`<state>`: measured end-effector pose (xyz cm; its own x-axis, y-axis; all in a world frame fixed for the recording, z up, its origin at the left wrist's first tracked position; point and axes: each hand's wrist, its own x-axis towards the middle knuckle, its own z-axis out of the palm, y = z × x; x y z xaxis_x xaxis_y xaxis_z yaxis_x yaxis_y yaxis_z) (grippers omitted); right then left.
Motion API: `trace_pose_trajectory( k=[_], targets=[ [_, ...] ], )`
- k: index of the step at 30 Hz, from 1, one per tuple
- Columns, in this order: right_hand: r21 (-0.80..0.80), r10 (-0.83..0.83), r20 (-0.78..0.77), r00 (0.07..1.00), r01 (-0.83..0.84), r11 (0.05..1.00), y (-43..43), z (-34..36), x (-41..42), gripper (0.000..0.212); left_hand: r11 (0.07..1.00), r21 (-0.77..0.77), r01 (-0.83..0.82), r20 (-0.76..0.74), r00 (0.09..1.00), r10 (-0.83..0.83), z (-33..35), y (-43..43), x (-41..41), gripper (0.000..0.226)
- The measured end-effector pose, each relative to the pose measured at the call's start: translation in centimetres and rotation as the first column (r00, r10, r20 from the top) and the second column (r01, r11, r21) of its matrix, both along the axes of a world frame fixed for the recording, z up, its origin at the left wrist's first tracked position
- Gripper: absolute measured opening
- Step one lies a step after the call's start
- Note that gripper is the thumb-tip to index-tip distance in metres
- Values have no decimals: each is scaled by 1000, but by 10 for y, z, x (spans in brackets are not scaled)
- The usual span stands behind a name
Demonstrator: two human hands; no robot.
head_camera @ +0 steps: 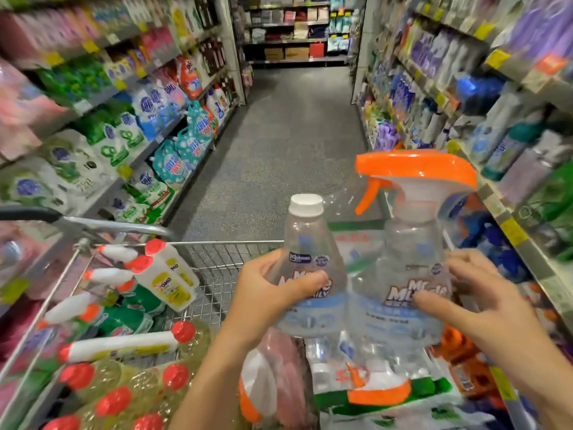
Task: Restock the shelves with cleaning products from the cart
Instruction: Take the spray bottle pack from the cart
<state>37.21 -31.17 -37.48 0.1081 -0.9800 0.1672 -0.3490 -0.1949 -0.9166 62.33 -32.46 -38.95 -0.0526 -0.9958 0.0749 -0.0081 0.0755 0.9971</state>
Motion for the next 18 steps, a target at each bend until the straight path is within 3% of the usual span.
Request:
trace_pose_trajectory(
  k=[2, 4, 8, 11, 14, 18],
  targets=[
    [62, 67, 269, 961, -87, 994, -2, -7, 14, 38, 999, 34, -33, -12, 999, 33, 5, 0, -2, 35],
    [53, 26, 366, 930, -48, 997, -6, -13, 24, 19, 995, 57, -82, -11, 997, 82, 9, -1, -4, 38],
    [64, -46, 419, 907, 22, 998, -1, -15, 31, 18, 987, 109, -121, 13, 993, 120, 8, 2, -7, 29],
    [78, -78, 428, 900, 50, 996, 17, -15, 29, 19, 989, 116, -91, -5, 996, 93, 6, 14, -6, 36],
    [112, -149, 419, 896, 112, 987, 48, -14, 27, 34, 994, 108, -15, -34, 999, 19, 7, 29, -7, 33],
    [82, -268, 441, 856, 259, 962, 111, -5, 30, 27, 982, 120, 144, -30, 990, -141, 10, 55, -14, 24]
  ],
)
